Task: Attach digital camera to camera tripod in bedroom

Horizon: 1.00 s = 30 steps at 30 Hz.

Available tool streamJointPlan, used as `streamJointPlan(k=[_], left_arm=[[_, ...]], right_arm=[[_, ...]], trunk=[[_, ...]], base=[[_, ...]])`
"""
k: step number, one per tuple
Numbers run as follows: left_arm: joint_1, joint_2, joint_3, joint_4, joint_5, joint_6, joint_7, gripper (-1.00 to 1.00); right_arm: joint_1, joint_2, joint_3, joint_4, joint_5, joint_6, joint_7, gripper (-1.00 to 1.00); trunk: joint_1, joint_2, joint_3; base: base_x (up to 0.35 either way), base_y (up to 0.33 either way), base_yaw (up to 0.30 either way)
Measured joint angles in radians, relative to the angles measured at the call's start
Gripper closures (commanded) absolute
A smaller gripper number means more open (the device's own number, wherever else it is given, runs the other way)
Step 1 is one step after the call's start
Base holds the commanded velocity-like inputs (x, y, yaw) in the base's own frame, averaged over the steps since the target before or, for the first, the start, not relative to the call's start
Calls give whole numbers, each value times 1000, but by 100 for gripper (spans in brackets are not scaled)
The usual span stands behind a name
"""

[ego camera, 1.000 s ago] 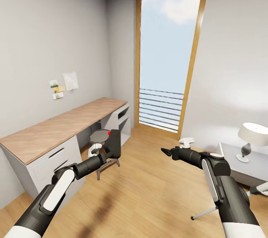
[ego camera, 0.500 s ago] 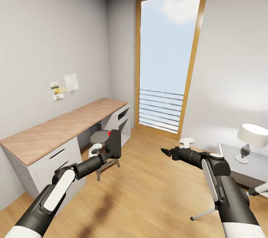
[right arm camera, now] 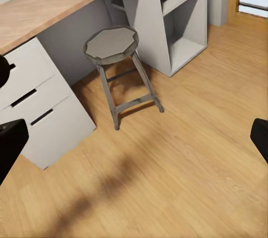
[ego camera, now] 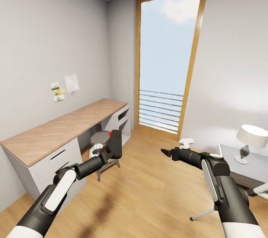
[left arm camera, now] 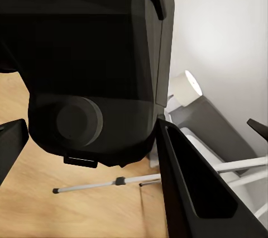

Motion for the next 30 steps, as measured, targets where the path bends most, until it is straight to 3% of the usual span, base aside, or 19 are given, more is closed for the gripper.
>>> streamJointPlan(k=[21,30], left_arm=[[0,0,3,16,0,0,6,100],[0,6,5,33,-2,0,113,100]], right_arm=[[0,-1,-1,10,0,-1,0,-100],[0,-9,-8,43,0,-2,-1,-100]], trunk=[[-81,147,66],[-115,211,94]], base=[[0,0,0],[0,0,0]])
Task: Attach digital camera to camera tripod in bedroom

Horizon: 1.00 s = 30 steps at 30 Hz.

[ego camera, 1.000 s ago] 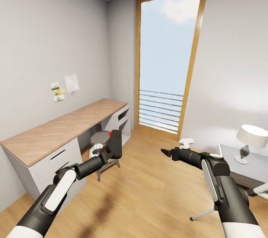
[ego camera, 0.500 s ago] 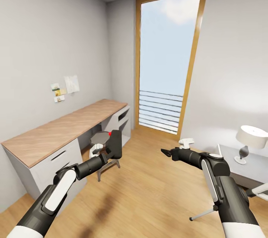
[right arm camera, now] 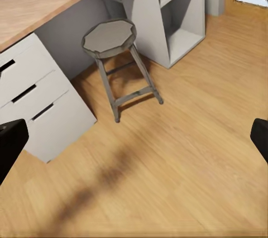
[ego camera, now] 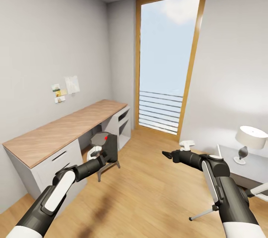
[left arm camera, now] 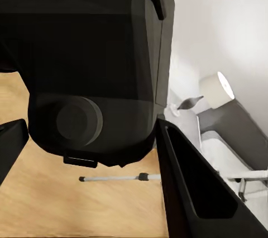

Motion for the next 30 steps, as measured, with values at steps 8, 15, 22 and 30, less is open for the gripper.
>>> streamJointPlan(k=[8,15,22,30], left_arm=[[0,19,-2,41,-1,12,121,100],[0,18,-1,448,-8,-1,305,100],[-1,-6,-1,911,2,-188,317,100],[9,-41,2,1182,-2,-321,302,100]], right_arm=[[0,-2,-2,37,2,-2,-43,-100],[0,-18,-2,343,80,-20,-161,-100],[-1,-85,1,782,202,-274,-189,-100],[-1,-165,9,1270,215,-562,-217,-100]], trunk=[[-31,56,25],[-42,77,33],[-42,76,34],[-42,76,33]], base=[[0,0,0],[0,0,0],[0,0,0],[0,0,0]])
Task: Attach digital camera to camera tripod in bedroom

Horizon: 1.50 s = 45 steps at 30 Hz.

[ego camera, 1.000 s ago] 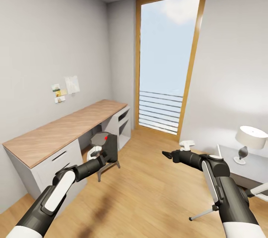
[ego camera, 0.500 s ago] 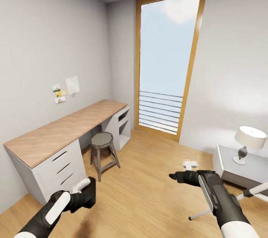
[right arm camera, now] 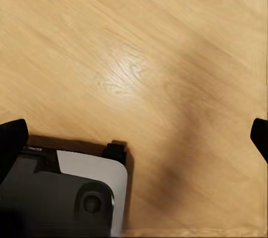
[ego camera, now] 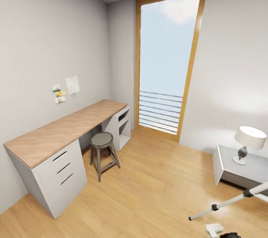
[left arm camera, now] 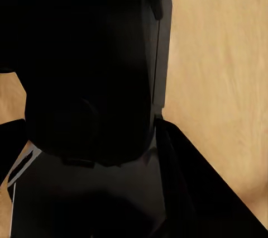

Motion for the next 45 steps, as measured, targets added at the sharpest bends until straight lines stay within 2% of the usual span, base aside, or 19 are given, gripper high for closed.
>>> streamJointPlan(k=[2,5,8,10,11,14,16,21,29,31,36,45], left_arm=[[4,-12,-1,7,-7,-15,-1,100],[19,-30,-1,13,-25,-46,-2,100],[60,-51,-1,17,-62,-112,-3,100],[83,-62,0,18,-80,-150,-4,100],[93,-69,0,18,-89,-169,-4,100],[138,-102,2,19,-133,-244,-5,100],[156,-112,1,19,-162,-266,-5,100],[172,-120,-1,19,-191,-283,-5,100],[177,-124,-2,20,-200,-290,-6,100],[178,-124,-2,21,-201,-291,-6,100],[179,-127,-2,21,-201,-293,-5,100],[179,-123,-1,20,-199,-297,-3,100]], right_arm=[[0,-15,0,68,-1,-62,-15,-100],[1,-34,0,119,-2,-140,-45,-100],[31,-46,2,149,-2,-204,-87,-100],[63,-48,3,158,-2,-225,-103,-100],[100,-49,4,162,-1,-238,-114,-100],[174,-48,5,167,-1,-253,-126,-100],[213,-45,5,168,0,-259,-129,-100],[242,-41,4,169,0,-264,-132,-100],[251,-40,6,170,1,-261,-133,-100],[252,-40,7,170,16,-262,-133,-100],[252,-39,6,171,22,-265,-138,-100],[253,-39,5,170,22,-299,-146,-100]], trunk=[[0,0,0],[0,0,0],[0,0,0],[0,0,0],[0,0,0],[0,0,0],[0,0,0],[0,0,0],[0,0,0],[0,0,0],[0,0,0],[0,0,1]], base=[[0,0,0],[0,0,0],[0,0,0],[0,0,0],[0,0,0],[0,0,0],[0,0,0],[0,0,0],[0,0,0],[0,0,0],[0,0,0],[0,0,-108]])
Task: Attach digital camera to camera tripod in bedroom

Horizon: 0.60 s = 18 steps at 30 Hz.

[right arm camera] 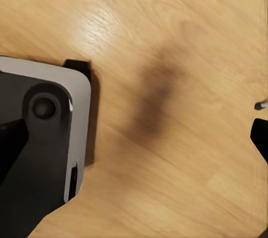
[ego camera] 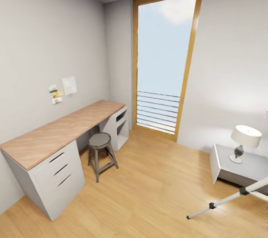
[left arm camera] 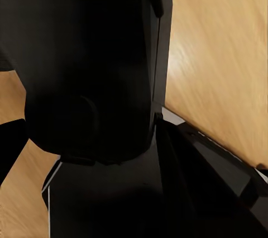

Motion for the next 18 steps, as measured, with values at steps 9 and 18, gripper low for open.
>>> streamJointPlan(k=[9,18], left_arm=[[0,0,0,1,1,0,1,100],[0,0,0,1,0,0,0,100]], right_arm=[[4,3,-4,0,-1,-27,-1,-100],[7,3,-6,0,-1,-35,-1,-100]], trunk=[[0,0,3],[0,0,7]], base=[[0,0,-264],[0,0,-290]])
